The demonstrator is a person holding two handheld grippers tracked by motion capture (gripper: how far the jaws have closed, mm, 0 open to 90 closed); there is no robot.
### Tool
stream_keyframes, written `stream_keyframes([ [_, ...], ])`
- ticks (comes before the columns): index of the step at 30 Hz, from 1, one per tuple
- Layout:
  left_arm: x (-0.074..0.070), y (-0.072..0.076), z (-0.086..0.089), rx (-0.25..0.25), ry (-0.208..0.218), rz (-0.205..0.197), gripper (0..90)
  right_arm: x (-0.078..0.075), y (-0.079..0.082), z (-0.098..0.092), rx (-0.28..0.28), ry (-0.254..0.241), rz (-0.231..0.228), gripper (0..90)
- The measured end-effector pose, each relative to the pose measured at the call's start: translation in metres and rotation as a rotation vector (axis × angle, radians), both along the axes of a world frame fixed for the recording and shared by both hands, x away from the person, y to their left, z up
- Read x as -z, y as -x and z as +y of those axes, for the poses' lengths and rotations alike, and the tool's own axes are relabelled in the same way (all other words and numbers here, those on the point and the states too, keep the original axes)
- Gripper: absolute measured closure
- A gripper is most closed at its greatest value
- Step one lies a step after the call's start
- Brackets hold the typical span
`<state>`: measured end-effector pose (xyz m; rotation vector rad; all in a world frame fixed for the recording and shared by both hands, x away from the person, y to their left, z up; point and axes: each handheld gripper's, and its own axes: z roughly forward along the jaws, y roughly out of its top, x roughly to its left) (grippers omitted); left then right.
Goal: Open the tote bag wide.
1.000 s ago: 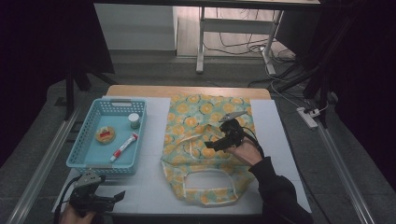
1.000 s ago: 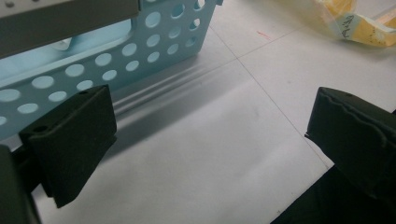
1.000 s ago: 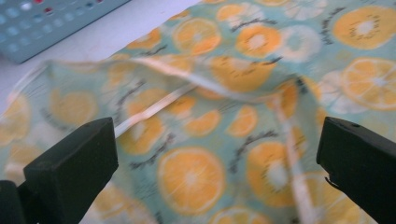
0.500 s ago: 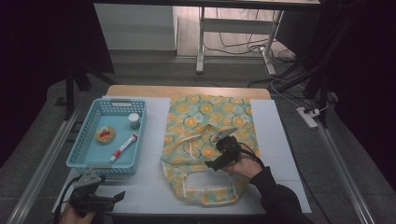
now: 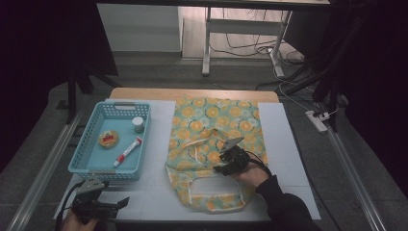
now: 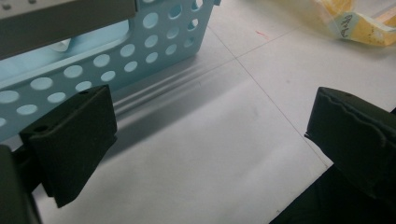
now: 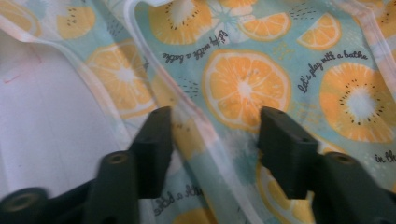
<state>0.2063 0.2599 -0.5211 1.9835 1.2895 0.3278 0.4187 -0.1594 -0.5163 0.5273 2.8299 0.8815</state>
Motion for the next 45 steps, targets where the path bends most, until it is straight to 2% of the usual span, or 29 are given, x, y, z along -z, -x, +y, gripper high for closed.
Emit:
stream_keyframes([
  [1,0.0,0.0,0.0,0.0,0.0,0.0,1.4,0.0,0.0,0.0,0.0,0.0,0.0,55.3],
  [2,0.0,0.0,0.0,0.001,0.0,0.0,1.5,0.0,0.001,0.0,-0.006,0.002,-0.002,61.0],
  [3,0.0,0.0,0.0,0.001,0.0,0.0,1.5,-0.001,0.004,0.0,-0.029,0.002,0.002,71.9],
  [5,0.0,0.0,0.0,0.001,0.0,0.0,1.5,-0.001,0.005,0.0,-0.034,0.002,0.007,75.5],
  [7,0.0,0.0,0.0,0.001,-0.002,0.0,1.6,-0.001,0.005,-0.001,-0.042,-0.004,0.028,86.0],
  [10,0.0,0.0,0.0,0.001,-0.002,0.0,1.6,-0.001,0.005,-0.002,-0.039,-0.009,0.037,89.6],
  [11,0.0,0.0,0.0,0.002,-0.002,0.0,1.6,-0.002,0.002,-0.004,-0.032,-0.02,0.065,89.9],
  [14,0.0,0.0,0.0,0.002,-0.001,0.0,1.6,-0.003,0.0,-0.005,-0.038,-0.022,0.079,90.0],
  [20,0.0,0.0,0.0,0.002,0.0,0.001,1.6,-0.016,-0.004,-0.009,-0.009,-0.089,0.075,90.0],
  [32,0.0,-0.001,0.0,-0.001,0.004,0.003,1.6,-0.03,-0.008,-0.005,0.008,-0.119,0.056,90.0],
  [34,0.0,-0.001,0.0,-0.001,0.004,0.005,1.6,-0.035,-0.009,-0.003,-0.004,-0.137,0.055,90.0],
  [42,0.001,-0.001,0.002,-0.006,0.01,0.006,1.6,-0.047,-0.015,0.005,-0.016,-0.143,0.042,90.0],
  [45,0.001,-0.001,0.002,-0.005,0.011,0.005,1.6,-0.053,-0.021,0.007,-0.004,-0.176,0.046,90.0],
])
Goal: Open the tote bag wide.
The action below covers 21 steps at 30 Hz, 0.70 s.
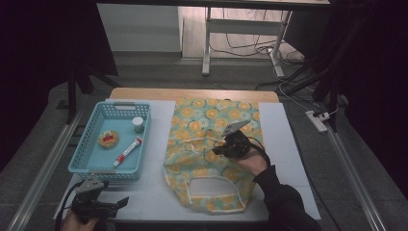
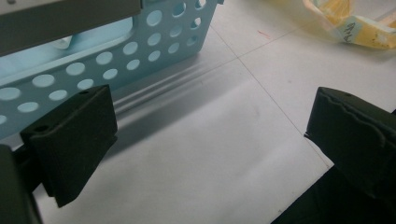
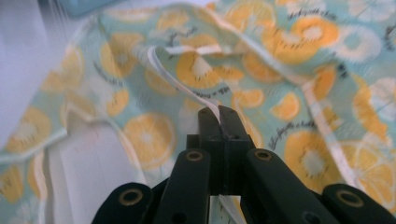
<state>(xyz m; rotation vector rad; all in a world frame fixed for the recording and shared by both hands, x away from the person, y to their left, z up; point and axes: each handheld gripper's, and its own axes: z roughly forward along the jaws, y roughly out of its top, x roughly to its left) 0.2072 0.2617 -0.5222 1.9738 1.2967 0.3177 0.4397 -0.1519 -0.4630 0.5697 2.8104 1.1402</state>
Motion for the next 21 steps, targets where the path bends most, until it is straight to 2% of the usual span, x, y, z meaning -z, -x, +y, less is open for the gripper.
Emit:
stream_keyframes([
  [2,0.0,0.0,0.0,0.002,-0.002,0.001,1.6,-0.006,-0.004,0.002,0.011,-0.024,0.013,90.0],
  [5,0.0,0.0,0.0,0.003,-0.002,0.0,1.6,-0.02,-0.011,0.007,0.024,-0.036,0.002,90.0],
  [11,0.0,0.0,0.0,0.003,-0.004,0.0,1.6,-0.029,-0.017,0.013,0.034,-0.052,0.011,90.0],
  [21,0.0,0.0,0.0,0.003,0.002,0.002,1.6,-0.046,-0.03,0.025,0.042,-0.08,-0.01,90.0],
])
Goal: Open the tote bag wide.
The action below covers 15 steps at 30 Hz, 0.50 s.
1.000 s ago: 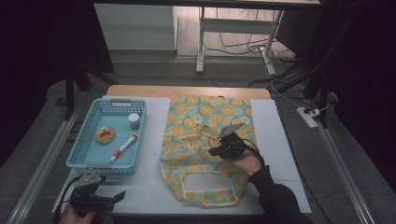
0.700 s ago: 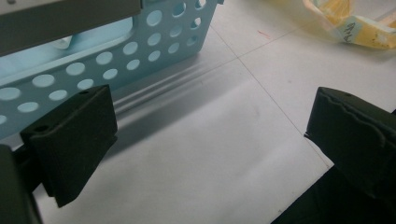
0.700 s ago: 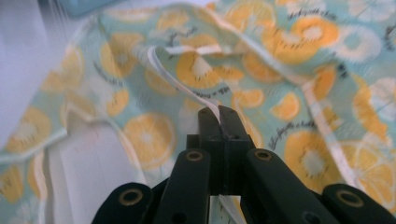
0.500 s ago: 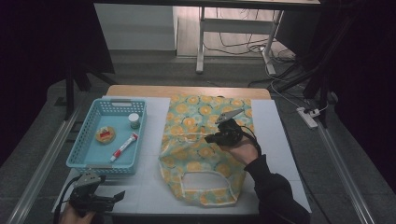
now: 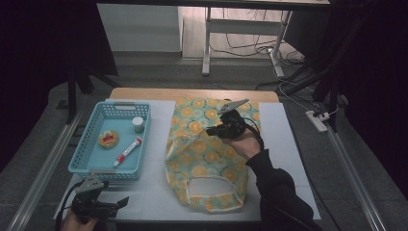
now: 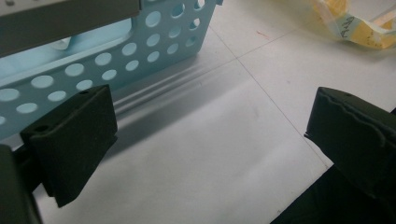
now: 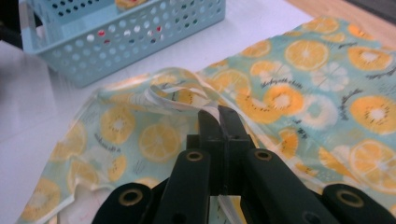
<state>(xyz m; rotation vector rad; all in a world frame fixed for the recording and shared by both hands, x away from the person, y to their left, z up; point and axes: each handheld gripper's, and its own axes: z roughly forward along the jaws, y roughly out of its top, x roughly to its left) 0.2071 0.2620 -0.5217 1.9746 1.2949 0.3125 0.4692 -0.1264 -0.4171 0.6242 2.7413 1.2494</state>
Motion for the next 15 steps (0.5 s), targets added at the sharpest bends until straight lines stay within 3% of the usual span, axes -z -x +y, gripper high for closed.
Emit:
stream_keyframes([
  [15,0.0,0.0,0.0,-0.004,0.008,-0.004,1.5,-0.026,-0.015,0.013,0.034,-0.049,-0.033,90.0],
])
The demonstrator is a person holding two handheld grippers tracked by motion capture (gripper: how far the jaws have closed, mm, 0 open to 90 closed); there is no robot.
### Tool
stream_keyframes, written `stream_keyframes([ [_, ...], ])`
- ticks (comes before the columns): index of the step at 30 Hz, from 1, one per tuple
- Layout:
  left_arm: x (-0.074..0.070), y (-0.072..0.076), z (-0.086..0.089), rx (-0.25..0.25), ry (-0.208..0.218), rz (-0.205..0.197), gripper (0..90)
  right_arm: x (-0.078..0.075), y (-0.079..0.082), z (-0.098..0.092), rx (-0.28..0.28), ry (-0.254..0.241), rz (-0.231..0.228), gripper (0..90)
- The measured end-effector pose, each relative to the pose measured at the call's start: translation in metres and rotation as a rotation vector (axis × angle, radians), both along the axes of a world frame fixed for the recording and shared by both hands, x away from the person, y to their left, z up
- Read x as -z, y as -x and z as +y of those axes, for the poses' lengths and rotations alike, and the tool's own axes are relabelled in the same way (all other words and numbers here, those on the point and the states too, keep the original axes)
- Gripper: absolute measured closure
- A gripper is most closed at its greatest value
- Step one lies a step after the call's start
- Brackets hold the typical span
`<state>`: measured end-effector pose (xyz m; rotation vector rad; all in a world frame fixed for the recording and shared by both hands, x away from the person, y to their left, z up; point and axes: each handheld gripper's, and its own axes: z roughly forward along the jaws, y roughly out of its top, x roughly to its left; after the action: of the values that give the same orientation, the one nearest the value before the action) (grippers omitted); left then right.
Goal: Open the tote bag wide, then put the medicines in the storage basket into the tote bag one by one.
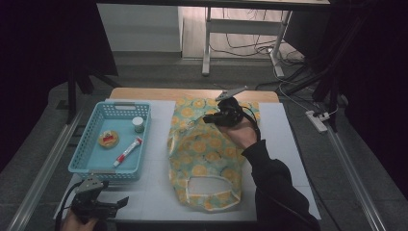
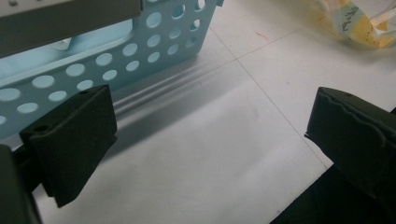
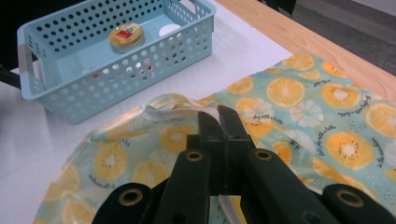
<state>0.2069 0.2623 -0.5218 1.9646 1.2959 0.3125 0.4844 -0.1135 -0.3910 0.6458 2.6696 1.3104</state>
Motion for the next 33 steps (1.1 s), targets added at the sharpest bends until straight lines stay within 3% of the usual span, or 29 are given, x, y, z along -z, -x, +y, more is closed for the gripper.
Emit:
stream_keyframes([
  [18,0.0,0.0,0.001,-0.008,0.001,0.002,1.2,-0.012,-0.008,0.001,0.022,-0.007,-0.044,90.0],
  [33,-0.001,0.0,0.003,-0.024,0.017,0.001,0.1,-0.005,-0.011,0.0,0.022,0.0,-0.041,90.0],
])
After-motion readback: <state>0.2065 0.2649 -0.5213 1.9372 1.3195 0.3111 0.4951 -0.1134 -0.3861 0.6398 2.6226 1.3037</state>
